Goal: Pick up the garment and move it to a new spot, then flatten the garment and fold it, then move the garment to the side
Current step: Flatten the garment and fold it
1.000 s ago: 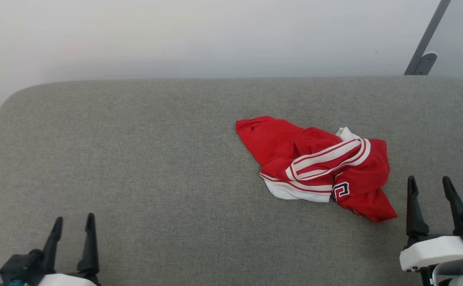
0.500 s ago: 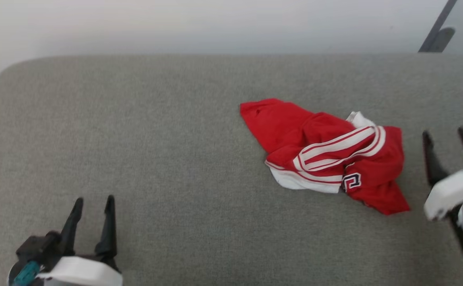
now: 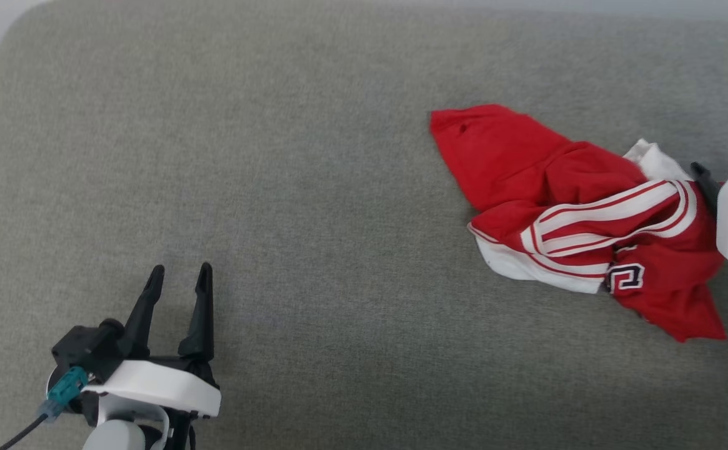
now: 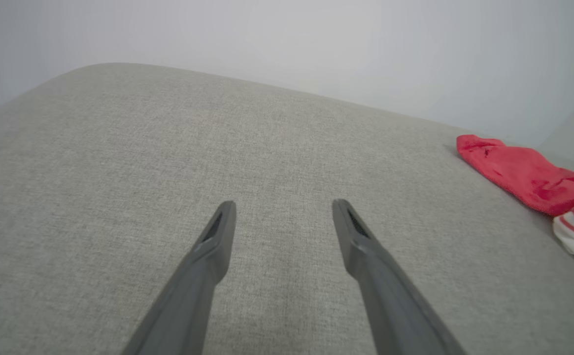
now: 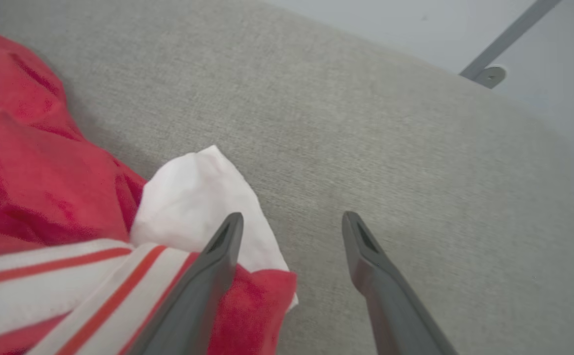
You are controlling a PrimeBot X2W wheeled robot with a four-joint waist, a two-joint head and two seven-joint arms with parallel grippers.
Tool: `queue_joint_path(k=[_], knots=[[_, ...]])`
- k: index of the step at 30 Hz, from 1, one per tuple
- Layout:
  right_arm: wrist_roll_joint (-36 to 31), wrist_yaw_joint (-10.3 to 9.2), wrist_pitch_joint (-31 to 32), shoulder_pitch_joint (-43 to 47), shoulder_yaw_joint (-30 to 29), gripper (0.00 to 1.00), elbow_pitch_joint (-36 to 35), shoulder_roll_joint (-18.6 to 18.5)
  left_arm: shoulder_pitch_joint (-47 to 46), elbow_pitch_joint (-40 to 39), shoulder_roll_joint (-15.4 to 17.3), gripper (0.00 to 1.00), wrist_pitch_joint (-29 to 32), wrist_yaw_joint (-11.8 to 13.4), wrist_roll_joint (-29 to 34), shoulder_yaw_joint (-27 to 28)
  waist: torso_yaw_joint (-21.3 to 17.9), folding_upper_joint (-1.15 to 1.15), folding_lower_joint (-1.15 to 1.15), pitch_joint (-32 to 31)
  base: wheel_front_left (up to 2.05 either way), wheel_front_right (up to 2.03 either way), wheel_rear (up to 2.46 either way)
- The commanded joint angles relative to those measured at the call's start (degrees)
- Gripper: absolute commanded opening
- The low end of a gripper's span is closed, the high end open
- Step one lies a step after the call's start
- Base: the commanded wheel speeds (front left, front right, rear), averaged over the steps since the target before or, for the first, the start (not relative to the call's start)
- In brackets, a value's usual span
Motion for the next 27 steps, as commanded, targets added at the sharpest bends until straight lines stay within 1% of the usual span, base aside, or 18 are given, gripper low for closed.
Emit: queue_joint_path(k=[1,6,10,11,12,13,14,15,18,20,24,25,27], knots=[[0.87,-0.02,1.67,-1.20,1.54,1.00,0.82,-0.41,-1.08,-0.03,0.10,1.00,-0.28,-0.13,-0.44,-0.26,1.04,0.00,0.00,1.80,0.00,0.00,0.00],[5.06,-0.02,7.19,-4.23,6.51,1.00,3.18,-2.09,-2.42,0.33,0.11,1.00,-0.28,-0.13,-0.78,-0.86,1.36,0.00,0.00,3.65,0.00,0.00,0.00],[7.32,-0.02,9.75,-4.67,9.39,1.00,4.20,-3.50,-2.84,0.51,0.24,1.00,-0.28,-0.13,-1.00,-1.12,1.27,0.00,0.00,4.36,0.00,0.00,0.00],[7.73,-0.02,9.94,-4.99,9.81,0.84,4.21,-3.79,-2.99,0.58,0.30,1.00,-0.28,-0.13,-1.08,-1.19,1.22,0.00,0.00,4.55,0.00,0.00,0.00],[8.18,-0.03,10.25,-5.28,10.05,0.44,4.44,-3.94,-3.20,0.61,0.39,1.00,-0.28,-0.13,-1.18,-1.28,1.15,0.00,0.00,4.76,0.00,0.00,0.00],[8.57,-0.03,10.45,-5.43,10.30,0.24,4.66,-4.09,-3.46,0.64,0.46,1.00,-0.28,-0.13,-1.23,-1.38,1.11,0.00,0.00,4.95,0.00,0.00,0.00],[8.98,-0.03,10.57,-5.53,10.26,0.06,4.95,-4.16,-3.73,0.66,0.53,1.00,-0.28,-0.13,-1.36,-1.58,1.04,0.00,0.00,5.11,0.00,0.00,0.00],[9.28,-0.03,10.30,-5.66,9.96,0.00,5.27,-4.13,-3.93,0.62,0.61,1.00,-0.28,-0.13,-1.44,-1.70,0.96,0.00,0.00,5.27,0.00,0.00,0.00],[8.68,-0.09,8.88,-6.44,9.39,0.00,6.10,-3.90,-4.15,0.54,0.82,1.00,-0.28,-0.13,-1.63,-1.93,0.53,0.00,0.00,5.65,0.00,0.00,0.00],[8.09,-0.16,7.05,-7.19,7.83,0.00,6.97,-3.76,-4.39,0.58,1.14,1.00,-0.28,-0.13,-1.71,-2.04,0.07,0.00,0.00,5.71,0.00,0.00,0.00],[6.28,-0.13,2.59,-8.21,2.90,0.00,9.00,-3.29,-4.42,0.64,1.56,1.00,-0.28,-0.13,-1.70,-2.31,-0.98,0.00,0.00,5.32,0.00,0.00,0.00],[6.28,-0.13,2.59,-8.21,2.90,0.00,9.00,-3.29,-4.42,0.64,1.56,1.00,-0.28,-0.13,-1.70,-2.31,-0.98,0.00,0.00,5.32,0.00,0.00,0.00],[5.32,-0.06,0.54,-8.03,-0.51,0.00,10.42,-3.49,-4.30,0.54,1.71,1.00,-0.28,-0.13,-1.69,-2.49,-1.44,0.00,0.00,5.03,0.00,0.00,0.00]])
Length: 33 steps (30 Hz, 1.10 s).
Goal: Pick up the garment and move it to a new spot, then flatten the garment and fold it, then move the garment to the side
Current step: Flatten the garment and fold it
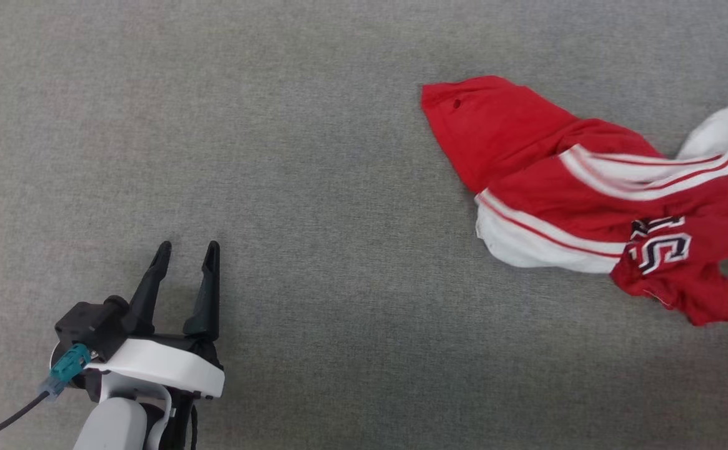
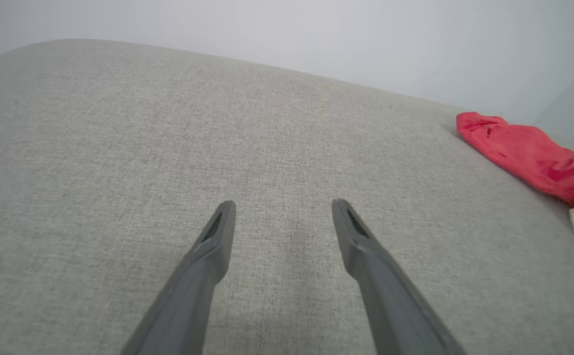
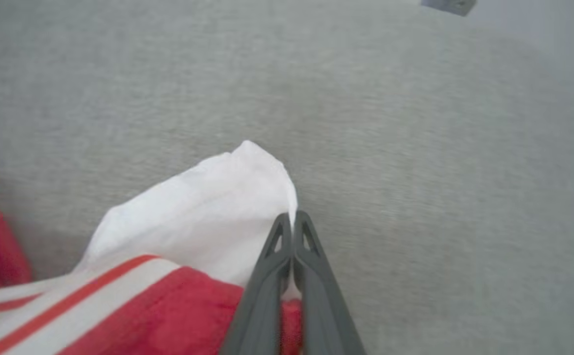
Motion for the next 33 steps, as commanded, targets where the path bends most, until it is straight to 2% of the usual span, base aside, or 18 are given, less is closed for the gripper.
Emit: queue_joint_path(k=[1,10,13,18,19,20,21,26,33], knots=[[-0.52,-0.12,-0.61,0.20,-0.97,0.00,0.56,-0.36,-0.57,-0.18,0.38,1.00,-0.28,-0.13,-0.36,-0.08,-0.33,0.00,0.00,-0.23,0.00,0.00,0.00],[-9.80,-0.10,-6.27,3.16,-17.99,0.00,7.27,-1.14,-0.91,-0.19,1.39,1.00,-0.28,-0.13,-0.76,-1.38,-1.92,0.00,0.00,-0.38,0.00,0.00,0.00],[-14.28,-0.08,-8.26,3.49,-22.81,0.00,8.73,0.44,-1.17,-0.09,1.74,1.00,-0.28,-0.12,-0.86,-1.73,-2.12,0.00,0.00,-0.38,0.00,0.00,0.00],[-17.87,-0.08,-10.14,2.66,-26.31,0.00,8.87,4.00,-1.42,-0.05,2.61,1.00,-0.28,-0.13,-0.82,-2.29,-2.71,0.00,0.00,-0.53,0.00,0.00,0.00],[-18.24,-0.08,-10.52,2.57,-26.81,0.11,8.85,4.79,-1.55,-0.02,2.89,1.00,-0.28,-0.12,-0.92,-2.49,-2.86,0.00,0.00,-0.67,0.00,0.00,0.00],[-18.75,-0.08,-10.87,2.65,-27.19,0.65,8.79,5.50,-1.67,-0.08,3.29,1.00,-0.28,-0.12,-1.06,-2.66,-3.04,0.00,0.00,-0.85,0.00,0.00,0.00],[-19.23,-0.08,-11.37,2.86,-27.42,1.00,8.36,6.04,-1.93,-0.27,3.75,1.00,-0.28,-0.12,-1.26,-2.97,-3.22,0.00,0.00,-1.03,0.00,0.00,0.00],[-19.14,-0.08,-17.11,5.17,-28.84,1.00,4.61,7.63,-4.62,-2.68,7.58,1.00,-0.28,-0.12,-2.34,-5.88,-4.36,0.00,0.00,-2.69,0.00,0.00,0.00],[-16.29,-0.08,-26.31,12.95,-28.46,1.00,-6.86,13.04,-11.78,-6.59,17.45,1.00,-0.28,-0.13,-5.48,-14.88,-8.07,0.00,0.00,-5.11,0.00,0.00,0.00]])
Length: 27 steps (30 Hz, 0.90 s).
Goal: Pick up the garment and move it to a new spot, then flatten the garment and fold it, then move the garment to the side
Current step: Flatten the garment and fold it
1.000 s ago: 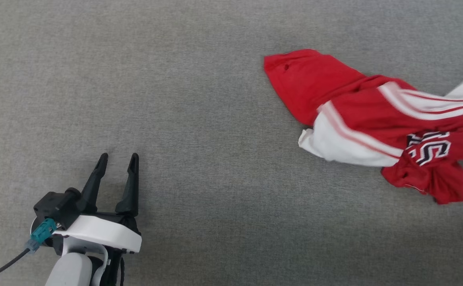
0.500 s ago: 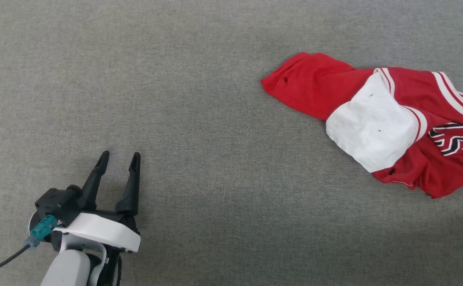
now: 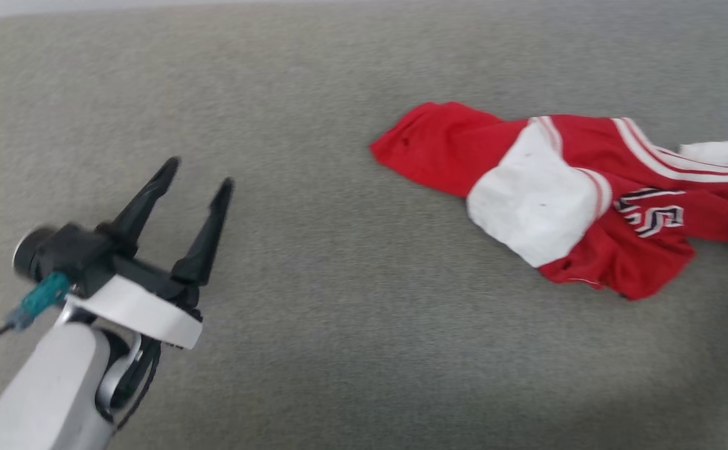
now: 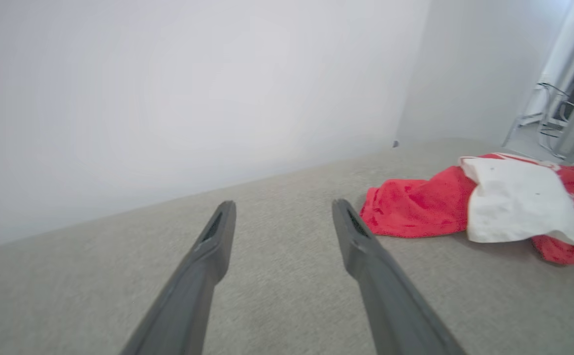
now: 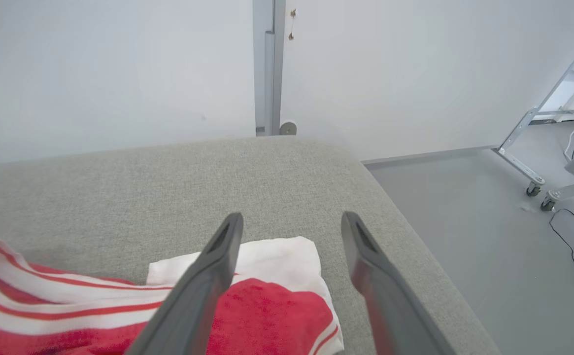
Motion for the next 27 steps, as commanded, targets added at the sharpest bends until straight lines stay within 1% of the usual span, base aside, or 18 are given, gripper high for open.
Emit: queue_joint_path(k=[1,3,5,9,10,11,13,17,18,22,24,27], knots=[[1.04,-0.03,-1.85,2.99,0.56,1.00,-3.24,2.54,-3.14,-0.72,2.84,1.00,-0.06,-0.11,-2.48,-3.97,-2.36,0.00,0.00,-1.26,0.00,0.00,0.00],[1.50,-0.03,-3.10,5.80,1.22,1.00,-6.95,4.85,-6.52,-2.14,5.27,1.00,1.74,-0.11,-6.03,-8.35,-3.77,0.00,0.00,-1.76,0.00,0.00,0.00],[1.84,-0.04,-3.82,8.30,1.97,1.00,-10.35,7.26,-10.06,-3.72,7.57,1.00,5.74,-0.11,-10.95,-14.00,-5.29,0.00,0.00,-1.77,0.00,0.00,0.00],[1.37,-0.03,-3.65,12.28,3.00,1.00,-15.80,11.46,-17.88,-6.39,9.99,1.00,16.47,-0.10,-24.83,-23.69,-8.21,0.00,0.00,-1.10,0.00,0.00,0.00],[1.37,-0.03,-3.65,12.28,3.00,1.00,-15.80,11.46,-17.88,-6.39,9.99,1.00,16.47,-0.10,-24.83,-23.69,-8.21,0.00,0.00,-1.10,0.00,0.00,0.00],[1.20,-0.03,-3.51,12.85,3.24,1.00,-16.86,12.21,-20.01,-6.58,10.44,1.00,19.17,-0.04,-28.14,-25.51,-8.99,0.00,0.00,-0.76,0.00,0.00,0.00],[1.12,-0.03,-3.52,13.52,3.41,1.00,-18.38,13.83,-23.75,-6.83,11.27,1.00,23.95,-0.03,-32.20,-29.57,-10.48,0.00,0.00,-0.05,0.00,0.00,0.00],[1.16,-0.03,-3.59,14.02,3.95,1.00,-20.03,15.67,-30.30,-5.37,11.32,1.00,30.55,-0.04,-38.93,-35.71,-13.32,0.00,0.00,1.74,0.00,0.00,0.00],[1.26,-0.03,-3.85,13.72,4.57,1.00,-20.47,16.40,-33.31,-4.42,11.04,1.00,32.84,-0.04,-41.86,-38.00,-14.73,0.00,0.00,2.77,0.00,0.00,0.00],[1.79,-0.03,-4.73,13.00,6.20,1.00,-20.17,17.59,-37.92,-0.72,10.09,1.00,34.86,-0.04,-45.48,-41.46,-17.28,0.00,0.00,4.36,0.00,0.00,0.00],[2.14,-0.03,-5.29,12.39,7.11,1.00,-19.71,18.11,-40.13,1.48,10.21,1.00,35.40,-0.04,-45.44,-43.11,-18.62,0.00,0.00,5.17,0.00,0.00,0.00],[2.53,-0.03,-6.24,12.26,8.43,1.00,-19.00,18.61,-42.35,4.71,10.06,1.00,34.52,-0.04,-46.34,-45.25,-20.27,0.00,0.00,5.89,0.00,0.00,0.00]])
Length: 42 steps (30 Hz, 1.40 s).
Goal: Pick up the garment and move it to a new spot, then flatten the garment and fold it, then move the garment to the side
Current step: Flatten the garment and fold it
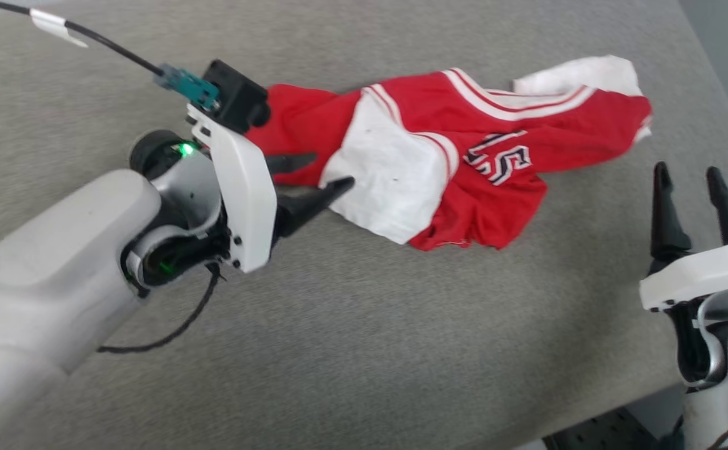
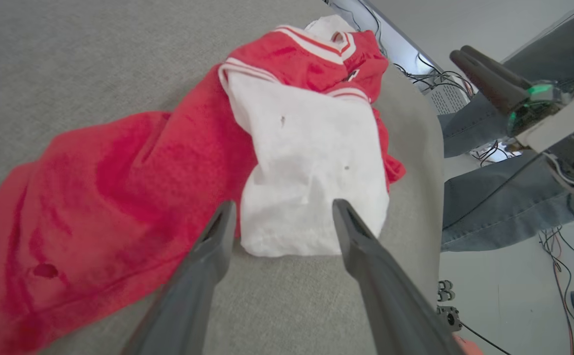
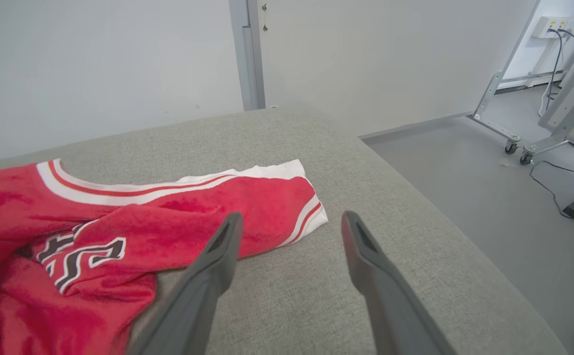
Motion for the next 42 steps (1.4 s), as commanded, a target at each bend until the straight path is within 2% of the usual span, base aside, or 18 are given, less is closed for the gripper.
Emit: queue_joint_path(k=[1,8,9,11,12,19,27,28,29,35,42], knots=[[0.57,-0.02,-0.67,-0.30,0.15,1.00,0.42,0.29,-1.22,0.95,-0.29,1.00,-0.73,0.04,-0.96,-0.63,-1.73,0.00,0.00,1.22,0.00,0.00,0.00],[0.80,-0.02,-2.08,0.02,0.81,1.00,1.35,0.70,-3.79,1.96,0.66,1.00,-1.48,0.04,-4.18,-4.36,-3.46,0.00,0.00,2.05,0.00,0.00,0.00],[0.79,-0.02,-2.16,-0.08,0.78,1.00,1.40,0.73,-3.84,1.77,0.71,0.96,-1.89,0.04,-4.63,-4.66,-3.56,0.00,0.00,2.08,0.00,0.00,0.00],[0.80,-0.02,-2.40,-0.24,0.70,1.00,1.45,0.73,-4.13,1.58,0.88,0.13,-2.29,0.04,-5.35,-5.27,-3.59,0.00,0.00,2.11,0.00,0.00,0.00],[0.74,-0.02,-2.44,-0.34,0.64,1.00,1.37,0.75,-4.31,1.50,0.92,0.00,-2.17,0.04,-5.86,-5.52,-3.54,0.00,0.00,2.11,0.00,0.00,0.00],[-0.02,-0.02,-2.18,-0.16,0.07,1.00,0.86,0.79,-5.93,0.12,1.85,0.00,-3.32,0.04,-6.55,-6.63,-1.21,0.00,0.00,1.09,0.00,0.00,0.00],[-0.73,-0.02,-0.94,0.81,-0.09,1.00,-0.56,0.75,-5.99,0.23,9.11,0.00,-2.41,0.04,-10.83,-6.64,3.14,0.00,0.00,-0.42,0.00,0.00,0.00],[-0.68,-0.02,-0.40,0.76,0.19,1.00,-0.99,0.74,-5.90,1.86,11.44,0.00,-1.54,0.04,-12.02,-6.54,4.10,0.00,0.00,-0.67,0.00,0.00,0.00],[-0.68,-0.02,-0.40,0.76,0.19,1.00,-0.99,0.74,-5.90,1.86,11.44,0.00,-1.54,0.04,-12.02,-6.54,4.10,0.00,0.00,-0.67,0.00,0.00,0.00],[-0.78,-0.02,0.63,0.24,1.13,1.00,-1.92,0.74,-6.67,9.47,16.55,0.00,1.06,0.04,-11.60,-6.75,5.43,0.00,0.00,-1.06,0.00,0.00,0.00],[-1.18,-0.02,1.51,1.47,1.28,1.00,-3.08,0.73,-7.44,20.67,17.84,0.00,2.07,0.14,-7.83,-7.05,4.92,0.00,0.00,-1.46,0.00,0.00,0.00]])
